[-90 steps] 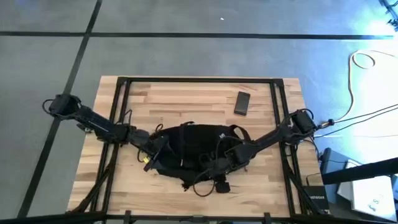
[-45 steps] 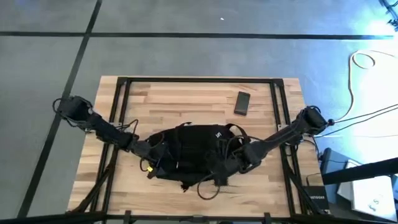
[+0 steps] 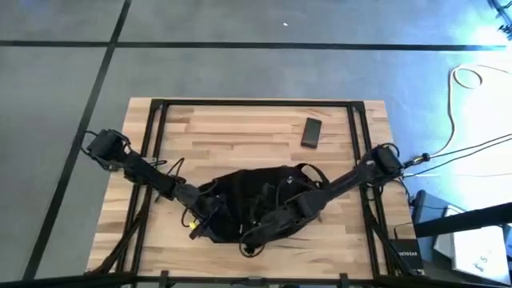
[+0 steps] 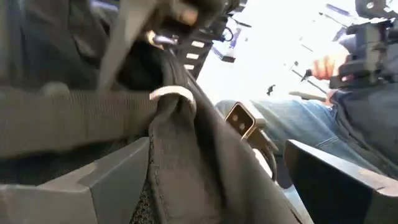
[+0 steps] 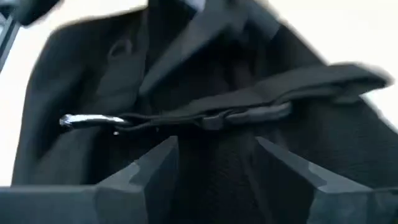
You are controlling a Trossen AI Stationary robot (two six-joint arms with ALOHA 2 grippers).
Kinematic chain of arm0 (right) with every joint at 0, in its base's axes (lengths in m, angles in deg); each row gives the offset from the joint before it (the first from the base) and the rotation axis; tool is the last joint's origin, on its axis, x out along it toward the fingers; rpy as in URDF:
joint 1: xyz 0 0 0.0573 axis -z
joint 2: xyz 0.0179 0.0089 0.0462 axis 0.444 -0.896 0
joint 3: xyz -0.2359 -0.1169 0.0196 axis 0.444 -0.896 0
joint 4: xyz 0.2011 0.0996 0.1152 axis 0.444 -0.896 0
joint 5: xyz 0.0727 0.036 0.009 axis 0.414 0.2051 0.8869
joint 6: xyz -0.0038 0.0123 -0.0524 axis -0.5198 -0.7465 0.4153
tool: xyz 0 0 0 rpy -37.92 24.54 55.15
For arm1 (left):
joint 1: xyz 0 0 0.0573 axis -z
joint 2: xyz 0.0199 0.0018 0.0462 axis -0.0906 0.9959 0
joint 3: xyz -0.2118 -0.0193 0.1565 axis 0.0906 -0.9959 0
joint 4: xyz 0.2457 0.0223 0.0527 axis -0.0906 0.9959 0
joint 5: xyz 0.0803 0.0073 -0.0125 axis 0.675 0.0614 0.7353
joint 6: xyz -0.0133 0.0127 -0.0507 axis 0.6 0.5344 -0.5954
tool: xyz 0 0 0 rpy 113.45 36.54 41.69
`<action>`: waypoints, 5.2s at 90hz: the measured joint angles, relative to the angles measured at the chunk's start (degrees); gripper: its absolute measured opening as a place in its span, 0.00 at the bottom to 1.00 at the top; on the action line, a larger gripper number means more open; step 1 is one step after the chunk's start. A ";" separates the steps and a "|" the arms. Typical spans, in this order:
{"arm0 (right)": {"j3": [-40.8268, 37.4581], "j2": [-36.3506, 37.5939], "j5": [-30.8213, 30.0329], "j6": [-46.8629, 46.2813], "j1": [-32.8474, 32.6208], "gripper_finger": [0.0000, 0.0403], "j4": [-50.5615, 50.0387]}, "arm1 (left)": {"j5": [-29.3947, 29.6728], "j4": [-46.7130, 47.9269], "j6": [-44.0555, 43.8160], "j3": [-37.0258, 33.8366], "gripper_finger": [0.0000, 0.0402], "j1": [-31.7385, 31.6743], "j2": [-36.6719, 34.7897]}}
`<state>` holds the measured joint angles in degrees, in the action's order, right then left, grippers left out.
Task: Unpack backpack
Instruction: Adjust the black bag
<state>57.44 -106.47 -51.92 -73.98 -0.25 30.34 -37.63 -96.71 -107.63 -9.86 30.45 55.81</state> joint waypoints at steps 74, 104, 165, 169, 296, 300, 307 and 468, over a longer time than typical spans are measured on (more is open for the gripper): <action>0.07 -7.34 -2.40 5.80 1.02 0.42 12.99 | 6.71 2.90 1.84 0.49 0.87 -6.35 -1.68; 0.28 -7.30 -13.85 15.15 3.89 0.41 14.44 | 5.07 0.62 0.24 0.49 0.87 -5.78 -2.49; 0.35 -7.17 -3.02 31.35 4.20 0.41 32.06 | -1.27 0.93 6.69 0.55 0.87 -5.48 -23.27; 0.35 -7.17 -0.48 31.40 4.14 0.41 32.98 | -0.59 3.69 7.53 0.55 0.87 -5.48 -25.22; 12.36 -17.51 7.34 -17.39 10.70 0.68 22.01 | 13.30 50.10 -17.81 0.21 0.87 0.67 -33.94; 12.28 -17.64 7.15 -16.57 10.62 0.68 22.72 | 12.74 50.08 -18.51 -0.05 0.87 1.06 -33.87; 12.26 -17.65 7.13 -15.94 10.56 0.68 24.38 | 12.09 50.81 -19.54 -0.15 0.87 2.00 -33.54; 19.15 -20.02 10.74 -9.50 11.28 0.29 13.59 | 21.32 62.57 -24.73 -0.23 0.87 15.37 -33.48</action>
<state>76.58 -126.49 -41.19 -83.48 11.02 43.93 -16.31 -34.15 -132.35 -10.09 45.82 22.33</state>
